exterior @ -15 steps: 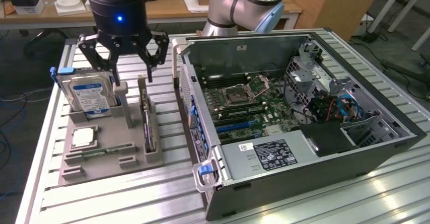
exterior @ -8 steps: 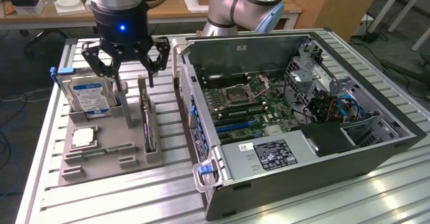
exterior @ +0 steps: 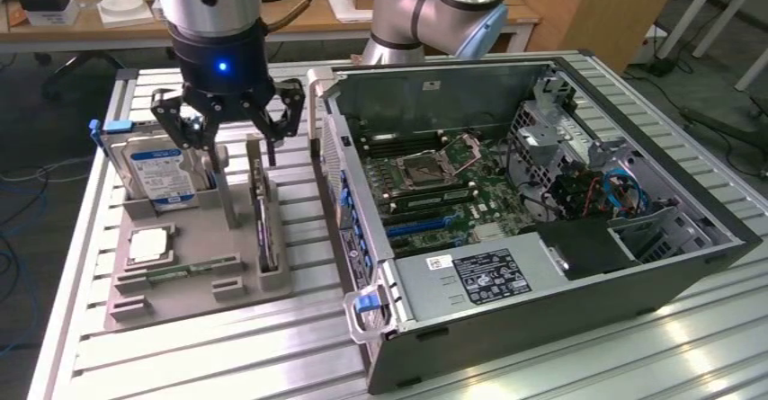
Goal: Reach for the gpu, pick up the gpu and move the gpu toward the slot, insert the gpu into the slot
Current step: 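Pick up the gpu and move the gpu toward the slot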
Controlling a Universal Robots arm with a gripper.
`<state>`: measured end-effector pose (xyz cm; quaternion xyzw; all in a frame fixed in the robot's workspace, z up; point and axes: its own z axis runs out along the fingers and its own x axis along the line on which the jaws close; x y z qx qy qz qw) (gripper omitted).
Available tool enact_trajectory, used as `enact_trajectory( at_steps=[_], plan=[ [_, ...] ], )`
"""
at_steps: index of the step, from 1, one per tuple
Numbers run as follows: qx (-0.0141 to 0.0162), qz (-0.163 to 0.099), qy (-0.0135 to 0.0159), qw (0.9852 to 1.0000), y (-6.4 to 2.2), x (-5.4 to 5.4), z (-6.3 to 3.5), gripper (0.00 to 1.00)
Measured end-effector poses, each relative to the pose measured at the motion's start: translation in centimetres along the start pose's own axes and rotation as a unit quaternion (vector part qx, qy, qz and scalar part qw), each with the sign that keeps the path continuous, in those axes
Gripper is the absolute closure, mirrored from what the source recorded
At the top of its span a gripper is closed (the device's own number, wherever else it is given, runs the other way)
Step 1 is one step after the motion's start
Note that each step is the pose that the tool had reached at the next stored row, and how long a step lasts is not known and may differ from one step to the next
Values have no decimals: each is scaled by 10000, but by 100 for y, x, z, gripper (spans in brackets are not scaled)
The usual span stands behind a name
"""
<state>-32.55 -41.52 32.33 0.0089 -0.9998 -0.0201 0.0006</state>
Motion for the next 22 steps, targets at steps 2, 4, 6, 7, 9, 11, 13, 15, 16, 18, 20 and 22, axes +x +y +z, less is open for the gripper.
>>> enact_trajectory(
  at_steps=[2, 4, 6, 7, 9, 11, 13, 15, 16, 18, 20, 22],
  plan=[
    [0, -3, 0, 10000, -3, 0, 36, 35],
    [0, -5, 0, 10000, -7, 0, 74, 35],
    [0, -8, 0, 10000, -9, 0, 109, 35],
    [0, -9, 0, 10000, -11, -1, 127, 35],
    [0, -12, 0, 10000, -13, 0, 164, 35],
    [0, -16, 1, 10000, -20, -1, 200, 35],
    [1, -18, 2, 10000, -48, 0, 232, 35],
    [0, -19, 1, 10000, -96, 1, 261, 35],
    [1, -20, 1, 10000, -114, 1, 276, 35],
    [0, -22, 0, 10000, -131, 1, 313, 35],
    [0, -22, 1, 10000, -132, 2, 348, 35],
    [0, -25, 1, 10000, -137, 1, 384, 35]
  ],
)
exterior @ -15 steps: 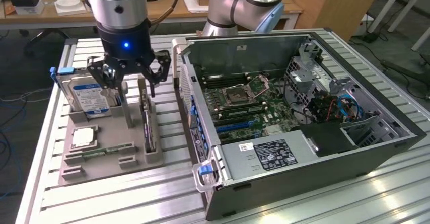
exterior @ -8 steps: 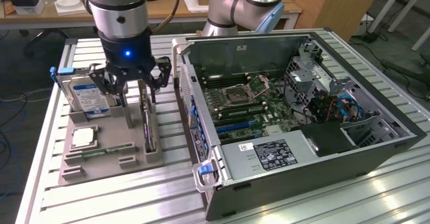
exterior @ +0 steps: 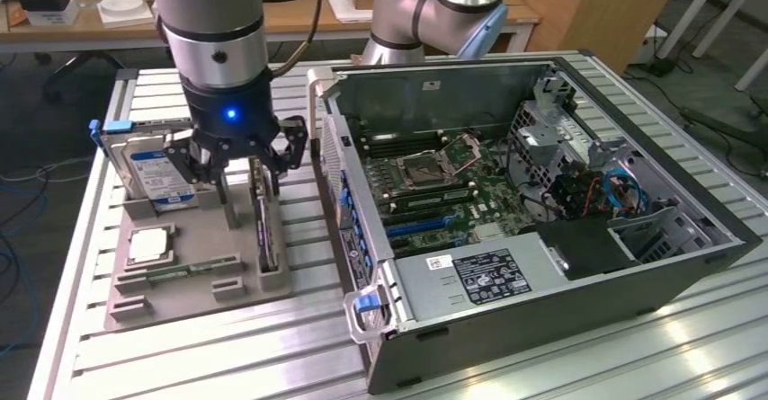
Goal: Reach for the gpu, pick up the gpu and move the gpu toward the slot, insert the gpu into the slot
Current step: 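Pick up the gpu and move the gpu toward the slot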
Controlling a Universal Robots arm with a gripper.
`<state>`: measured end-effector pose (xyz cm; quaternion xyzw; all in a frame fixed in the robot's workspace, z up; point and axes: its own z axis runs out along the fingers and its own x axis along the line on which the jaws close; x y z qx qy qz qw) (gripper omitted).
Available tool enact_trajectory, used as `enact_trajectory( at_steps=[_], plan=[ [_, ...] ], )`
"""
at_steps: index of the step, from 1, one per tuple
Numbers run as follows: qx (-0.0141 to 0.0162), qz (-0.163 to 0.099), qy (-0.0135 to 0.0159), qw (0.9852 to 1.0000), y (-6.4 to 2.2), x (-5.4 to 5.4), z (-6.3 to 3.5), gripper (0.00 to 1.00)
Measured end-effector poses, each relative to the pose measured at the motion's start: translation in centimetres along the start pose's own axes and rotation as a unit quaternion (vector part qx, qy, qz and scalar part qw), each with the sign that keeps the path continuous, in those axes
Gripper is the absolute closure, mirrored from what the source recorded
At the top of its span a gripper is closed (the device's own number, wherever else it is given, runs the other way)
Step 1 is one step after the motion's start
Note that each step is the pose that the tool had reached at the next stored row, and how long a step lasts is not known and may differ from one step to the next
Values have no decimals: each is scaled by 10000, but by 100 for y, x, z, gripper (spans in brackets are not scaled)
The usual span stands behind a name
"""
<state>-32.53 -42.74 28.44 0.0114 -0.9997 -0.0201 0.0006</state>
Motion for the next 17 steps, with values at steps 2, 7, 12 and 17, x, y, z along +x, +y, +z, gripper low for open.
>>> enact_trajectory(
  at_steps=[2, 7, 12, 17],
  plan=[
    [0, -1, 0, 10000, -6, 0, 37, 35],
    [0, -3, 0, 10000, -14, 0, 127, 35],
    [0, -4, 0, 10000, -19, 0, 236, 35],
    [-1, 83, -4, 10000, -23, -2, 321, 35]
  ],
)
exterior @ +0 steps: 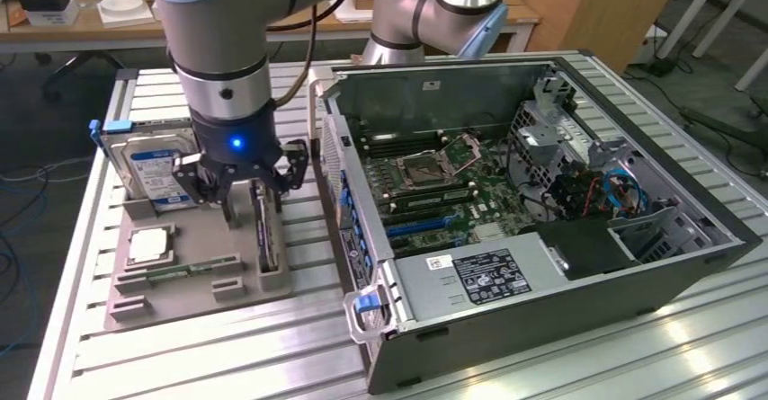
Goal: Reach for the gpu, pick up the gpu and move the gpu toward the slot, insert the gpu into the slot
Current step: 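Pick up the gpu and move the gpu toward the slot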
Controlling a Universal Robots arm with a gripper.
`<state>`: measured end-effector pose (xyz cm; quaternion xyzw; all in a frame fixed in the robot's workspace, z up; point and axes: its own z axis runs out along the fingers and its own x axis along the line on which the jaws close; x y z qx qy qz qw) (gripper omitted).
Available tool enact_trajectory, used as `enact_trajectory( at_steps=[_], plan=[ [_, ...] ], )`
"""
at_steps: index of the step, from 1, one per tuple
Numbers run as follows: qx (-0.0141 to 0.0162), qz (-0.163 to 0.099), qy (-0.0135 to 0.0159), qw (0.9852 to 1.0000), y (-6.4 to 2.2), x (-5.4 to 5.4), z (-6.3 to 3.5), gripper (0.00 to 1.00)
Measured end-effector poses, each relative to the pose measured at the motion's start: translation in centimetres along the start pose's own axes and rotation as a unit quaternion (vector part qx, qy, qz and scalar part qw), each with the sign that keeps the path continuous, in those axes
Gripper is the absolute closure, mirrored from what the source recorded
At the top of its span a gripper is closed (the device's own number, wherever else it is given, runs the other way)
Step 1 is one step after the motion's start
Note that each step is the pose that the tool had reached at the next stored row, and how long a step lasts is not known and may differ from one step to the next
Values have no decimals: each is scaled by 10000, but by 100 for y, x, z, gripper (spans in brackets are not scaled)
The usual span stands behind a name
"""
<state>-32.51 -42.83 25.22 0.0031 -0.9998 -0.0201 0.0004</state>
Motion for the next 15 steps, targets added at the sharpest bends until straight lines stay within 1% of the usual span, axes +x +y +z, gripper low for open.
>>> enact_trajectory(
  at_steps=[6, 15],
  plan=[
    [0, 28, -1, 10000, -2, -7, 60, 35],
    [0, 72, -3, 10000, -9, -11, 214, 35]
  ],
)
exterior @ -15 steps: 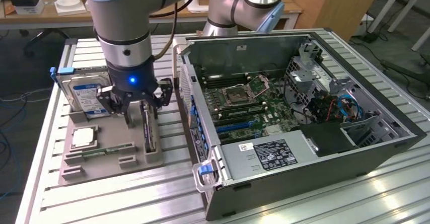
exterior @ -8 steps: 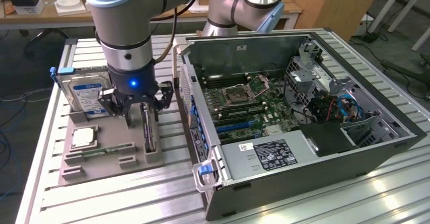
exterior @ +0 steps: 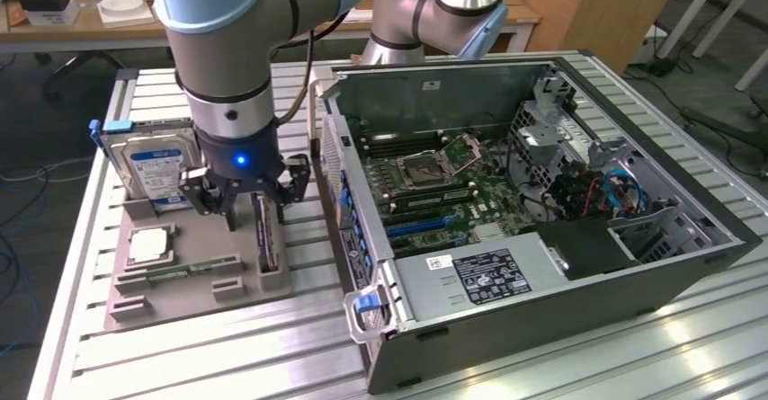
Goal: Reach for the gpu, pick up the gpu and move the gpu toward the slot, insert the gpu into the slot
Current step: 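Pick up the gpu and move the gpu toward the slot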
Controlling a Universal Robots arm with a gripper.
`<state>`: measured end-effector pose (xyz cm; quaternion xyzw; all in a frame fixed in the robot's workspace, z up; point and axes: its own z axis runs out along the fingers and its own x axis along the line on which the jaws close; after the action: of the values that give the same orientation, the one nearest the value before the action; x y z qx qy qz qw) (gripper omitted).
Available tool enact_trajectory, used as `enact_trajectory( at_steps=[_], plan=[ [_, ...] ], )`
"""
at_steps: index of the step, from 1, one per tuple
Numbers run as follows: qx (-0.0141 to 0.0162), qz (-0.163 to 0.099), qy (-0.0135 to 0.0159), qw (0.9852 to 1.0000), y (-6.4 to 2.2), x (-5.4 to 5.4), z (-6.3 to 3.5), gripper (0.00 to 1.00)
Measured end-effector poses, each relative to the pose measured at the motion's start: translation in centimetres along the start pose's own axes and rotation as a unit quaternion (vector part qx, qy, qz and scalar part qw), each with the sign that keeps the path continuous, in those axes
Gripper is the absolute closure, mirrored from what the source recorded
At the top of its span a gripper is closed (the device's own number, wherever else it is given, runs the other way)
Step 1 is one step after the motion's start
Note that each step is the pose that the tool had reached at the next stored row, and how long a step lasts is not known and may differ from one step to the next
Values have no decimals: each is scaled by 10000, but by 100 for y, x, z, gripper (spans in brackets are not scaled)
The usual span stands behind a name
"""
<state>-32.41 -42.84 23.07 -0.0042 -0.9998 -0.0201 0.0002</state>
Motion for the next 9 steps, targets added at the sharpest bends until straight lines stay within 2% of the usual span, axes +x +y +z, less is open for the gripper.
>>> enact_trajectory(
  at_steps=[9],
  plan=[
    [0, 4, 0, 10000, 0, 0, 2, 37]
  ],
)
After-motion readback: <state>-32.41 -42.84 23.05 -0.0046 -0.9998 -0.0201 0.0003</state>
